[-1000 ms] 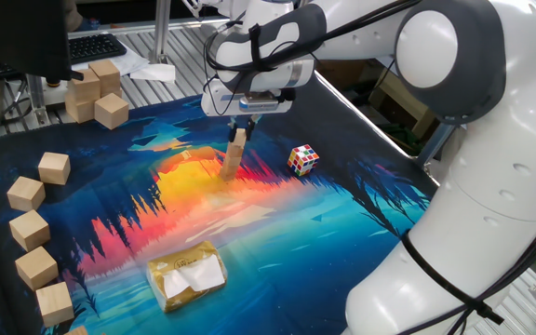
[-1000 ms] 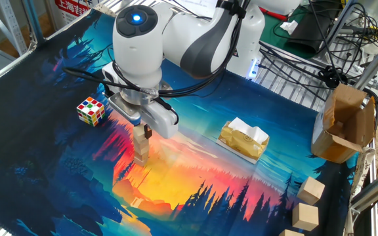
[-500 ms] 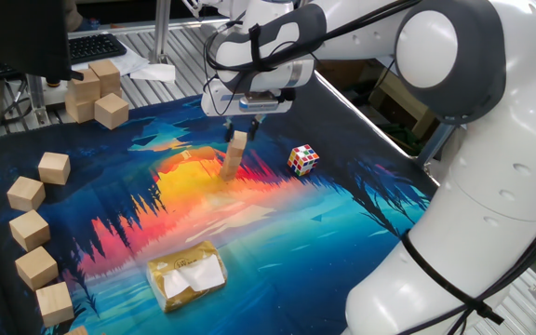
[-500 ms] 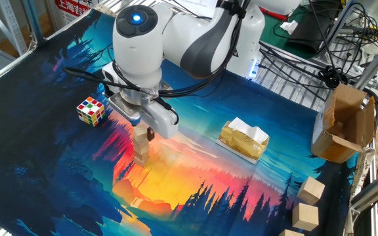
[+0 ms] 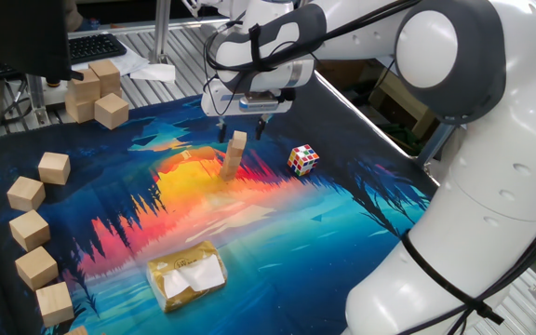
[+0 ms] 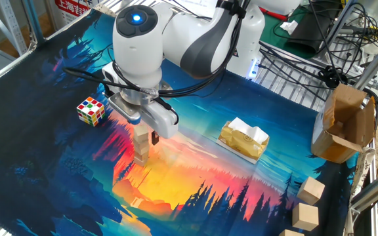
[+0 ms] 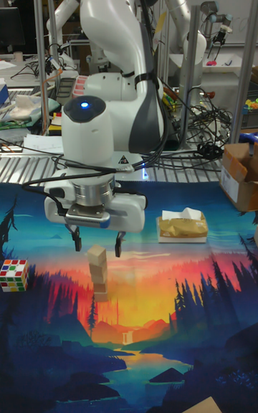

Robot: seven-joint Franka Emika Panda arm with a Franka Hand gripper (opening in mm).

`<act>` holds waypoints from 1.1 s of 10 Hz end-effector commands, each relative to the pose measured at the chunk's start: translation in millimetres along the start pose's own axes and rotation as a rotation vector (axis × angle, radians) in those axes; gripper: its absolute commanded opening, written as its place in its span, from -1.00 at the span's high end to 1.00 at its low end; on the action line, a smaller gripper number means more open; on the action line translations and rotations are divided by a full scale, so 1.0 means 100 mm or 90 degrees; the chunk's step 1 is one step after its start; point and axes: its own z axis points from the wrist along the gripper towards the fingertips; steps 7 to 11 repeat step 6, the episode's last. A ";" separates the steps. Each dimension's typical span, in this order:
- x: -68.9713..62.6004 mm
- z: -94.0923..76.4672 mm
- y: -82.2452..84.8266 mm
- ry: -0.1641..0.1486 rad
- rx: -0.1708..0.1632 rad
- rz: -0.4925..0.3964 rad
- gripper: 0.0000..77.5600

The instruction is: Stack the blocks in a vertical line of five

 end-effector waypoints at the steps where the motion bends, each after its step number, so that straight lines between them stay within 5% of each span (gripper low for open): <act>1: -0.10 -0.08 0.04 0.005 0.009 -0.002 -1.00; 11: -0.17 -0.13 0.06 0.005 0.009 0.008 -1.00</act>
